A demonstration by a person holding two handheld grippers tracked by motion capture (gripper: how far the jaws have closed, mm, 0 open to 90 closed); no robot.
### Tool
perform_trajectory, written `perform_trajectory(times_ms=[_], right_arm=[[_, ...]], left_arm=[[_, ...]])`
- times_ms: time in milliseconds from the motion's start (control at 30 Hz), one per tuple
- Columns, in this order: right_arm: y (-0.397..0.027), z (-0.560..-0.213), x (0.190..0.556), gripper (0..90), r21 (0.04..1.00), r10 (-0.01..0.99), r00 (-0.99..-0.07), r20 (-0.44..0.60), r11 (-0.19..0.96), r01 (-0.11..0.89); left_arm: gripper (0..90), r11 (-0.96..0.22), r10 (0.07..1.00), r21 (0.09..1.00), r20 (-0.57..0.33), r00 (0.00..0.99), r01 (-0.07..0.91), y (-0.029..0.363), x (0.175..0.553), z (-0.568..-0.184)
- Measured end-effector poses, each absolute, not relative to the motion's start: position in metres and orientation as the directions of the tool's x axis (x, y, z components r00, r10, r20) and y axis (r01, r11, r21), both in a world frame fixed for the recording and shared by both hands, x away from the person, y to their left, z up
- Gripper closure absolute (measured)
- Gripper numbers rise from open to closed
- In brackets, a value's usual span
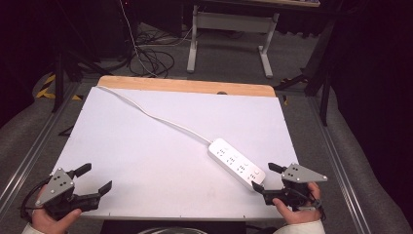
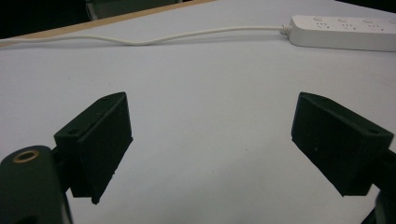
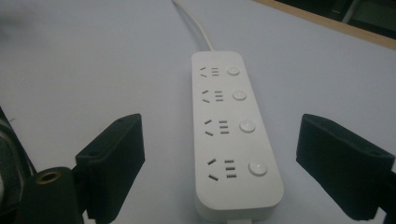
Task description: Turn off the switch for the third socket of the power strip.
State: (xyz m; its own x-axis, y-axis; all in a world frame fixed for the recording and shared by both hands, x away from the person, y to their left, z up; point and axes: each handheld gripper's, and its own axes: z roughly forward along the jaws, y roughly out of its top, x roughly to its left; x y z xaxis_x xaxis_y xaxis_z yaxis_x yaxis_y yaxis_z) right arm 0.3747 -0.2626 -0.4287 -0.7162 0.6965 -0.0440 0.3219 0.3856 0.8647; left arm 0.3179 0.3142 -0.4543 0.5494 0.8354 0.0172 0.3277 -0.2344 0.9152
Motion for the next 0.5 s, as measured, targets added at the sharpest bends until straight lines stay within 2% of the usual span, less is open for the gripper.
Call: perform_trajectory(times_ms=[500], right_arm=[[-0.247, -0.405, 0.396, 16.2, 0.863, 0.679, -0.729, -0.083, 0.415, 0.289]], left_arm=[[13.1, -0.230, 0.837, 0.916, 0.014, 0.547, 0.328, 0.314, 0.318, -0.454]])
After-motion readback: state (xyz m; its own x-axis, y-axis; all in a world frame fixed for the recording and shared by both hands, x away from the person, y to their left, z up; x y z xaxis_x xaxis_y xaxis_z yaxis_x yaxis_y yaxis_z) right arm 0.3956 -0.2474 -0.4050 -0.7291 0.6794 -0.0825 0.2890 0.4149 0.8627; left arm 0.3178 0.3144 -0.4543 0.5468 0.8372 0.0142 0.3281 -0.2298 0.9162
